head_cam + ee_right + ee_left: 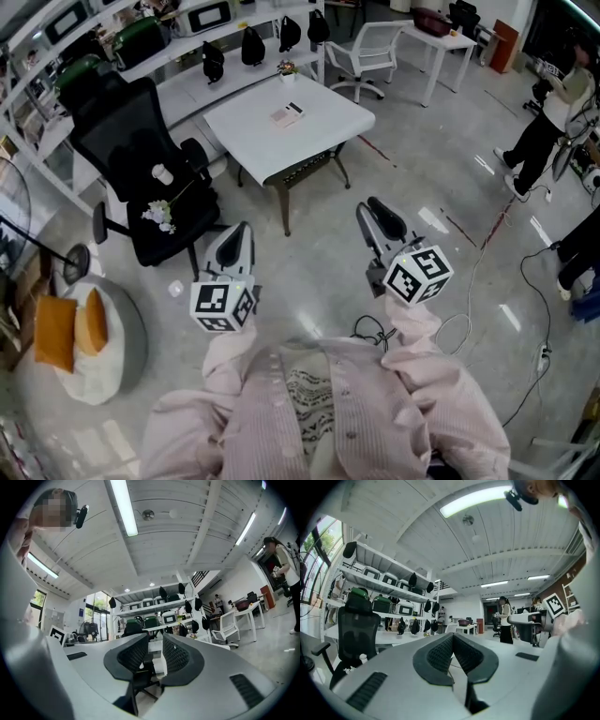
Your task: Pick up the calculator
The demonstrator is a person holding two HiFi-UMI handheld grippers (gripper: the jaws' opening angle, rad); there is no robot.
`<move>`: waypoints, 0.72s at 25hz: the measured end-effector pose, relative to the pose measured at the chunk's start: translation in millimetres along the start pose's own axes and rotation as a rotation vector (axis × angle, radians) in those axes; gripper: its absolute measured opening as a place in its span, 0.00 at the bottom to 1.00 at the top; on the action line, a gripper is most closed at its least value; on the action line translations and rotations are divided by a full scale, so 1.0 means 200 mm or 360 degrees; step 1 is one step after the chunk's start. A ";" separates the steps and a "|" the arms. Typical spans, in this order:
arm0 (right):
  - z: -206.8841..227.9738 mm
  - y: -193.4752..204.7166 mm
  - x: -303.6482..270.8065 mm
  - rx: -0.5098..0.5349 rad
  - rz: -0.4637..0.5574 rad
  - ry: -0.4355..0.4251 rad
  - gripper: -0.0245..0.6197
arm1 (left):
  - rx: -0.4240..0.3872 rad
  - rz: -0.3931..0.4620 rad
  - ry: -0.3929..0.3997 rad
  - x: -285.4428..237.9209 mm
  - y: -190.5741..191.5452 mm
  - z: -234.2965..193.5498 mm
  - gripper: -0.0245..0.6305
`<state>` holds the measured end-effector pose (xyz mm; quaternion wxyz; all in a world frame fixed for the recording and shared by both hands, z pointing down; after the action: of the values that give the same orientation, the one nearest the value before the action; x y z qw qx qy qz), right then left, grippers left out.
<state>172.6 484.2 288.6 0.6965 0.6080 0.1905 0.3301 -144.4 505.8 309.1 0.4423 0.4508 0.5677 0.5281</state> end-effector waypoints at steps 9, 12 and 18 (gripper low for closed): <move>0.15 0.03 -0.05 -0.0068 -0.0051 -0.0018 0.32 | -0.0019 -0.0020 0.0001 -0.08 0.02 0.06 0.04; 0.20 0.03 -0.11 -0.0088 -0.0056 -0.0038 0.35 | -0.0020 -0.0034 -0.0017 -0.14 0.03 0.04 0.04; 0.33 0.08 -0.20 -0.0123 -0.0065 -0.0032 0.36 | -0.0010 -0.0063 -0.0015 -0.31 0.07 0.01 0.04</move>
<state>184.5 409.2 310.3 0.7279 0.5799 0.1828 0.3169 -128.8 446.1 325.0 0.4567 0.4407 0.5727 0.5188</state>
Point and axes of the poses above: the fingertips, and each gripper's own axes: x backward along the fingers, z to its right, y out of its underside, the point moved 9 cm from there along x, backward along the fingers, and after that the axes turned 12 degrees about -y, right-handed, at the moved point
